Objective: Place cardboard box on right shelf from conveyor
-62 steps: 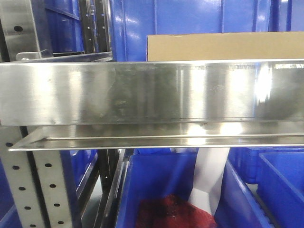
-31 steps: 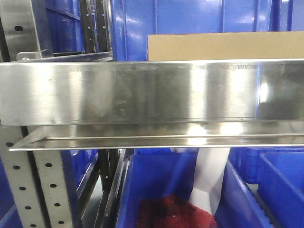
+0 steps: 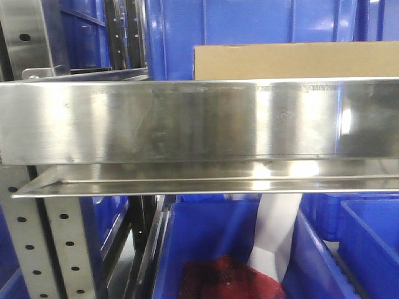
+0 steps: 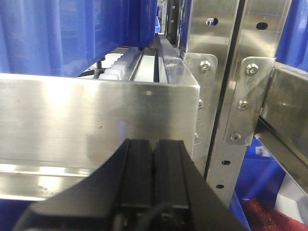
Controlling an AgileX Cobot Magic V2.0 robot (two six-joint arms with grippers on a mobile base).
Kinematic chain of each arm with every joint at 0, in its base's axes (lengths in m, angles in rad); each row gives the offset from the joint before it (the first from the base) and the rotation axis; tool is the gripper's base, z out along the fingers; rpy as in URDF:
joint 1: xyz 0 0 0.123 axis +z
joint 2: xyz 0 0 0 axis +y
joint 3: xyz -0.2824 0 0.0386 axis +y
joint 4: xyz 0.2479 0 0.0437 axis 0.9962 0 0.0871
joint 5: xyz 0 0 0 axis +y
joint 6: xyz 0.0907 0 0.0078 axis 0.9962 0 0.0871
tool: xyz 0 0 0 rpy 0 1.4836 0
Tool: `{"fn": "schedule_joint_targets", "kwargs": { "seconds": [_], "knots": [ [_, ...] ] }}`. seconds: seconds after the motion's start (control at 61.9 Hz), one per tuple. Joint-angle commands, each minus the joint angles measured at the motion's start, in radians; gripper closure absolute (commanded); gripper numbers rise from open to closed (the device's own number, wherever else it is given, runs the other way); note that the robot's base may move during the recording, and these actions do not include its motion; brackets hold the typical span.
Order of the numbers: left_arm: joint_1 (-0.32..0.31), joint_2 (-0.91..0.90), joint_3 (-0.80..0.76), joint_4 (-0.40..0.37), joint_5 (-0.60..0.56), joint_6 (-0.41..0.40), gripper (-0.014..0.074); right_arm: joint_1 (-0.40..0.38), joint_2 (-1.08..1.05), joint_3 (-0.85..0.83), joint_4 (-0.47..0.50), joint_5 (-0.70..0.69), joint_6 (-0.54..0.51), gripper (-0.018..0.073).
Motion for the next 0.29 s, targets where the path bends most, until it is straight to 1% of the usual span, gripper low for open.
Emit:
{"fn": "schedule_joint_targets", "kwargs": {
  "seconds": [0.0, 0.275],
  "knots": [
    [0.002, -0.014, 0.009, -0.006, -0.089, 0.000, 0.0713, -0.005, -0.020, -0.004, 0.005, -0.096, 0.000, 0.0491],
    [0.002, -0.014, 0.009, -0.006, -0.089, 0.000, 0.0712, -0.005, -0.020, -0.004, 0.005, -0.096, 0.000, 0.0491]
  ]
}}
